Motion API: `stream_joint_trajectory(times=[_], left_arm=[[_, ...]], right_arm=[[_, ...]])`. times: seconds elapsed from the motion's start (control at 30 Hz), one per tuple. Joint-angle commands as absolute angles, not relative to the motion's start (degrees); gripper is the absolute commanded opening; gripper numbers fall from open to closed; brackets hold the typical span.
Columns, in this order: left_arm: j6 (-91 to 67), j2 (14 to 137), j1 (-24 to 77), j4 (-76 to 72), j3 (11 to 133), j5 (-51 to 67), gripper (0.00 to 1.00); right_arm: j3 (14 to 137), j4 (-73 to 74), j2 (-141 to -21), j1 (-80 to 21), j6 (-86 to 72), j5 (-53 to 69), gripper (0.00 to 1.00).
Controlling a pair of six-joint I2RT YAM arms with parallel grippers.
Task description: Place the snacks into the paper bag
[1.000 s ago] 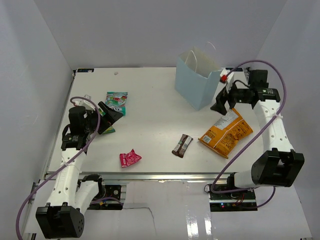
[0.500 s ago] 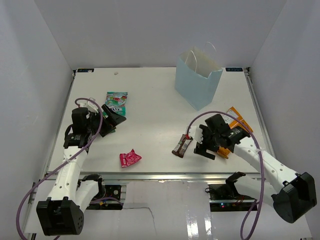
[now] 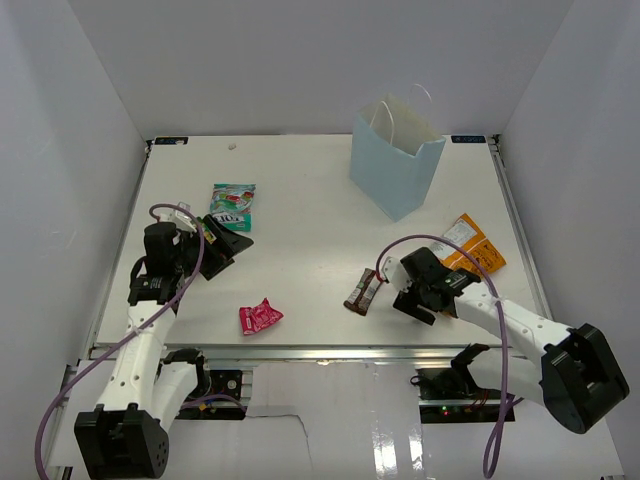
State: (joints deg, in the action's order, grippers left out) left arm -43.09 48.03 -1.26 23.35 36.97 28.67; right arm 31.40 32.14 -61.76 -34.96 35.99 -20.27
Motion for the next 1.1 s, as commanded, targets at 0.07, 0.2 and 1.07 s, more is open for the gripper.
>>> stream_joint_trajectory(times=[0.07,0.2,1.07], left_arm=[[-44.03,46.50,-0.97,22.32,36.21,30.23,0.98],[-43.95,45.97,-0.97,22.41,36.12,30.41,0.98],[-41.66,50.10,-0.97,22.50,40.16,30.15,0.98]], right_arm=[[30.32,28.21,-65.30,-34.98,31.91,-19.95,0.91],[31.38,27.51,-68.11,-34.72,31.03,-17.76,0.76],[57.12,48.16,-59.24,-20.30,46.84,34.23,0.08]])
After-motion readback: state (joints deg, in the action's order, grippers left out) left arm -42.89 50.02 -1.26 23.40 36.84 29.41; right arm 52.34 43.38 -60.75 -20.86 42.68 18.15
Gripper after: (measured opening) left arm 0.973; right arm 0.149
